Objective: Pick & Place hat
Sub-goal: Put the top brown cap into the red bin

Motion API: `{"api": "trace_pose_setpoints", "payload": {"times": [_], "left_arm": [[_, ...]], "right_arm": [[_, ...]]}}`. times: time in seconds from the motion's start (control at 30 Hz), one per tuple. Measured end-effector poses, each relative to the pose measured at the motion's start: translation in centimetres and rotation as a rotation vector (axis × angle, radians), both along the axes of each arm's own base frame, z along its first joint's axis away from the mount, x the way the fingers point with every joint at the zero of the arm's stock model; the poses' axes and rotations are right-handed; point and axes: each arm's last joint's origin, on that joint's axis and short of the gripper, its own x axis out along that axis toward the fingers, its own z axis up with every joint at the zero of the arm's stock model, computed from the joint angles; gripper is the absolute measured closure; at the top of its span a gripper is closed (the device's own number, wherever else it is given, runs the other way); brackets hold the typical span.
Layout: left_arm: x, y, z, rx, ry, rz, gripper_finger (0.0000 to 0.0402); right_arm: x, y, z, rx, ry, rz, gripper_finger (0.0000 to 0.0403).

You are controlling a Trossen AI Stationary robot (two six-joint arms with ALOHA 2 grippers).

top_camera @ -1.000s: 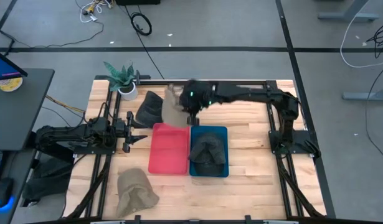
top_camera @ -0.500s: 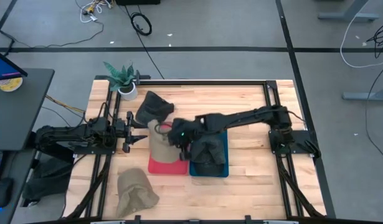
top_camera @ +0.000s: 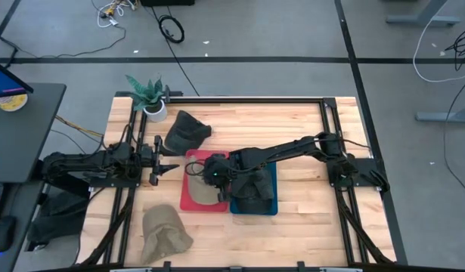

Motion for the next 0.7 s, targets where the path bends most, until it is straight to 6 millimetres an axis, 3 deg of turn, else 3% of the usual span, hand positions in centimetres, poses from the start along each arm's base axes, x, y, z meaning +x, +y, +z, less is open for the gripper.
{"api": "trace_pose_setpoints", "payload": {"times": [0.37,0.7], "left_arm": [[0.0,0.0,0.0,0.000,-0.002,0.000,0.0204],[0.0,0.0,0.0,0.000,-0.002,0.000,0.0204]], "right_arm": [[1.0,-0.8,-1.6,0.025,-0.013,-0.017,0.0400],[0.9,-1.0,-1.8,0.046,0.013,-0.046,0.0338]]}}
